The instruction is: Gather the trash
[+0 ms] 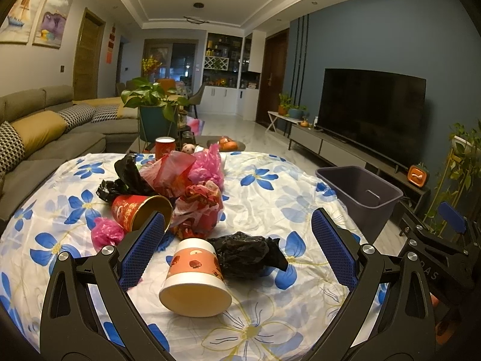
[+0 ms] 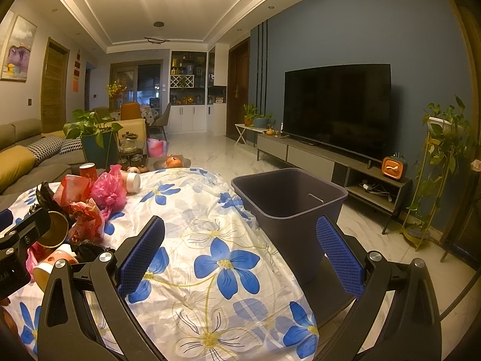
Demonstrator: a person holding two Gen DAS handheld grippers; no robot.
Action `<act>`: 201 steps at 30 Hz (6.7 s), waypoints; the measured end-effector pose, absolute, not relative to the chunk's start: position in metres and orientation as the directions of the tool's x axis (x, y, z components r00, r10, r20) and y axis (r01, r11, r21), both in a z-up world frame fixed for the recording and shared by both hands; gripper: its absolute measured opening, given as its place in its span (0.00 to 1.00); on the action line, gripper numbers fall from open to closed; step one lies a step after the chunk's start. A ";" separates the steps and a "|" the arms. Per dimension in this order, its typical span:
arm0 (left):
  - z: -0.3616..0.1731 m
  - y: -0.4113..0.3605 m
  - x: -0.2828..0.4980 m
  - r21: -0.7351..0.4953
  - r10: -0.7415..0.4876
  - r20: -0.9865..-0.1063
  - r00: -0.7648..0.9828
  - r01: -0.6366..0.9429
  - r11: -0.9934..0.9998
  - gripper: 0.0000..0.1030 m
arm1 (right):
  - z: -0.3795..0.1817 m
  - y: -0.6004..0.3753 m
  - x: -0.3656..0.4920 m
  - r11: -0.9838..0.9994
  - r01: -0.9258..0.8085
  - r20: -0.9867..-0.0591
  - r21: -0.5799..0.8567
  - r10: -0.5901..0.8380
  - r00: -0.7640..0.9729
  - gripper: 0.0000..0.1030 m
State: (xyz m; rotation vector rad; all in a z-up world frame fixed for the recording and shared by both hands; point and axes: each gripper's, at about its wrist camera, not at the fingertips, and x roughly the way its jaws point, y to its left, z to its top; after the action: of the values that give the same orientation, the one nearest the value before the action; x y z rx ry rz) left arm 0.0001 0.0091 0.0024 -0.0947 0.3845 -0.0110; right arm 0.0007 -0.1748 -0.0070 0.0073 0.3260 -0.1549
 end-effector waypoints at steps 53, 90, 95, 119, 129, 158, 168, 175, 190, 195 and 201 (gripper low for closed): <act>-0.066 0.121 -0.036 -0.183 0.152 -0.377 0.914 -0.235 0.955 0.86 | -0.080 -0.075 0.062 0.904 -0.407 -0.438 0.131 0.421 0.795 0.61; -0.098 0.073 0.009 -0.158 -0.058 -0.486 0.872 -0.022 0.987 0.02 | -0.072 -0.124 0.050 0.907 -0.390 -0.379 0.160 0.422 0.824 0.08; -0.076 0.068 0.006 -0.170 -0.068 -0.446 0.893 -0.010 0.985 0.02 | -0.064 -0.142 0.045 0.923 -0.356 -0.348 0.147 0.385 0.855 0.07; 0.022 -0.108 0.158 -0.116 -0.309 -0.290 0.906 0.287 0.951 0.02 | -0.025 -0.271 0.120 0.995 0.073 -0.236 0.065 -0.056 0.970 0.07; 0.002 -0.150 0.204 -0.127 -0.346 -0.323 0.881 0.322 0.938 0.02 | -0.039 -0.300 0.150 0.991 0.120 -0.272 0.062 -0.099 0.957 0.07; -0.024 -0.175 0.255 -0.152 -0.377 -0.370 0.849 0.345 0.926 0.02 | -0.063 -0.322 0.192 0.990 0.097 -0.317 0.099 -0.061 0.946 0.14; -0.031 -0.188 0.262 -0.153 -0.410 -0.386 0.826 0.381 0.912 0.02 | -0.066 -0.334 0.183 0.979 0.172 -0.306 0.113 -0.131 0.943 0.42; -0.043 -0.200 0.268 -0.145 -0.443 -0.441 0.780 0.425 0.893 0.11 | -0.068 -0.341 0.173 0.971 0.202 -0.309 0.129 -0.154 0.939 0.44; -0.035 -0.153 0.225 -0.167 -0.326 -0.390 0.861 0.282 0.945 0.76 | -0.057 -0.325 0.152 0.977 0.197 -0.282 0.084 -0.166 0.945 0.55; -0.031 -0.123 0.193 -0.147 -0.245 -0.378 0.893 0.203 0.968 0.80 | -0.050 -0.313 0.138 0.983 0.164 -0.263 0.086 -0.136 0.955 0.65; -0.030 -0.084 0.153 -0.136 -0.152 -0.379 0.913 0.107 0.985 0.82 | -0.042 -0.292 0.118 0.989 0.100 -0.240 0.107 -0.072 0.968 0.72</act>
State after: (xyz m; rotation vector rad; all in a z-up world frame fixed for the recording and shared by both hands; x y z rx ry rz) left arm 0.1528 -0.0838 -0.0300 -0.1129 0.3985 -0.1337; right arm 0.1183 -0.2919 -0.0418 0.1191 0.2376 -0.0870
